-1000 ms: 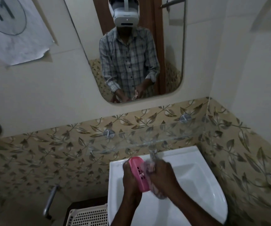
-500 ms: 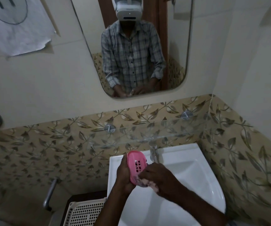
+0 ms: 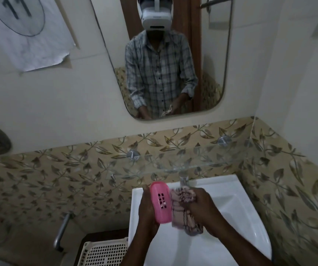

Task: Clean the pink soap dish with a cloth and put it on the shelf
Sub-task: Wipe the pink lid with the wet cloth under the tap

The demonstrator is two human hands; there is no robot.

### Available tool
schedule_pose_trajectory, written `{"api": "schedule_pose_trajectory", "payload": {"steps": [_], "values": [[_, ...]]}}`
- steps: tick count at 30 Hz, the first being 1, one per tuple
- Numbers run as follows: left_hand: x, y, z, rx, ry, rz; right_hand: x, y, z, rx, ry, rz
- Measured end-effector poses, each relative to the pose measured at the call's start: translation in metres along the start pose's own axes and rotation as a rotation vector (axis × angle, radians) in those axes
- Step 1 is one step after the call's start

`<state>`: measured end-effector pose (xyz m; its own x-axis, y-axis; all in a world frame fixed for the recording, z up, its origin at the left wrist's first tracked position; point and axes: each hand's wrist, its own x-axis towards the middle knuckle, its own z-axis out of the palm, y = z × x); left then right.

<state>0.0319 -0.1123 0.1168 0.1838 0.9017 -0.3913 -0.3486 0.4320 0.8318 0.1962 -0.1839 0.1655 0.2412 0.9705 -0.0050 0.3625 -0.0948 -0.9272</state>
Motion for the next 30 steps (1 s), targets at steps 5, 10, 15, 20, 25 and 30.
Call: {"api": "schedule_pose_trajectory", "payload": {"steps": [5, 10, 15, 20, 25, 30], "values": [[-0.003, -0.011, 0.004, 0.392, -0.128, 0.168, 0.017, -0.025, -0.011, -0.223, 0.168, -0.262], [-0.015, -0.023, 0.024, 0.307, 0.047, 0.246, -0.004, -0.021, 0.033, -0.421, 0.123, -0.202], [-0.013, -0.034, 0.001, 0.210, 0.204, 0.226, -0.011, -0.006, 0.031, -0.466, -0.154, 0.233], [-0.012, -0.029, 0.006, 0.054, 0.087, 0.055, 0.004, -0.009, 0.018, -0.373, 0.132, 0.090], [-0.003, -0.027, 0.021, -0.064, 0.073, -0.087, -0.008, -0.016, 0.052, -0.301, 0.000, -0.294], [0.006, -0.016, 0.001, -0.185, 0.161, -0.332, -0.018, 0.021, 0.009, -0.305, -0.404, -0.475]]}}
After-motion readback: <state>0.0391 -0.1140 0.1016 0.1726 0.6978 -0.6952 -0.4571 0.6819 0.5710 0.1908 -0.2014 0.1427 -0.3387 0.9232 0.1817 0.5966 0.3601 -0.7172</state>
